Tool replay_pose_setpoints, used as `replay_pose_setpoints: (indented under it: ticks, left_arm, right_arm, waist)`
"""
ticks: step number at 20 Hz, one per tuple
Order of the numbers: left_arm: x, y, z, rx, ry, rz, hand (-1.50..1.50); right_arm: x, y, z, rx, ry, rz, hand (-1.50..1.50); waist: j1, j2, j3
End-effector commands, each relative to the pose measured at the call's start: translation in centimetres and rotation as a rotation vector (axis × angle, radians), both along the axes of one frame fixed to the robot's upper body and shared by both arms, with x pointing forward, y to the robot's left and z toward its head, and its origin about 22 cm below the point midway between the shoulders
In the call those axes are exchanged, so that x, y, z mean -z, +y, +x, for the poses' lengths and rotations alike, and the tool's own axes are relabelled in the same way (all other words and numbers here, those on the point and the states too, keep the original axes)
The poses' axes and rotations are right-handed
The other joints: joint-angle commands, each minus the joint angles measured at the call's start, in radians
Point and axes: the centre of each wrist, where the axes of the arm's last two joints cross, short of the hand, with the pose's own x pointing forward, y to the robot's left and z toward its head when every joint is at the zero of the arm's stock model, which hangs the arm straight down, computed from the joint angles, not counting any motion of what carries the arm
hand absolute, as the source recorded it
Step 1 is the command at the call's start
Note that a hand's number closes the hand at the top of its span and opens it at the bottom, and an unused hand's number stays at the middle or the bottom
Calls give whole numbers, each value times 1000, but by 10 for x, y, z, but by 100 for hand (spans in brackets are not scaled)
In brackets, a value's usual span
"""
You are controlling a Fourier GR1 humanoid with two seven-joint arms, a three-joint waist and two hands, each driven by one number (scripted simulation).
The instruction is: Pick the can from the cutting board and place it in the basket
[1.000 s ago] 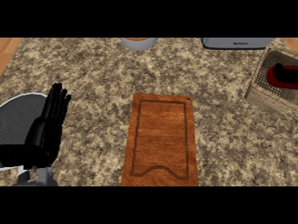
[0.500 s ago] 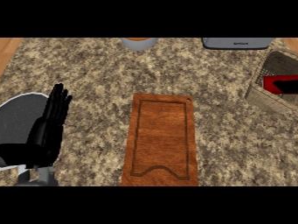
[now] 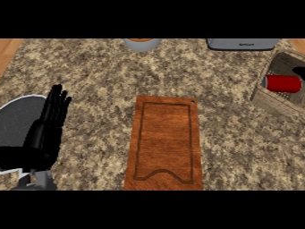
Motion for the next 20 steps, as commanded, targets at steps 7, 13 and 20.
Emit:
replay_pose_setpoints:
  ticks: [7,13,20]
  left_arm:
    - [9,9,-9,-22,-4,6,0]
    - [-6,1,3,-21,-6,9,0]
    - [-3,7,8,2,4,0,0]
  right_arm:
    - [-41,-22,-63,181,-122,-18,-150]
    - [-82,-55,-114,156,-280,72,-150]
    - [-93,-55,-162,29,-317,113,-150]
  waist:
    - [-12,-3,0]
    - [-19,-4,0]
    - [-14,-2,0]
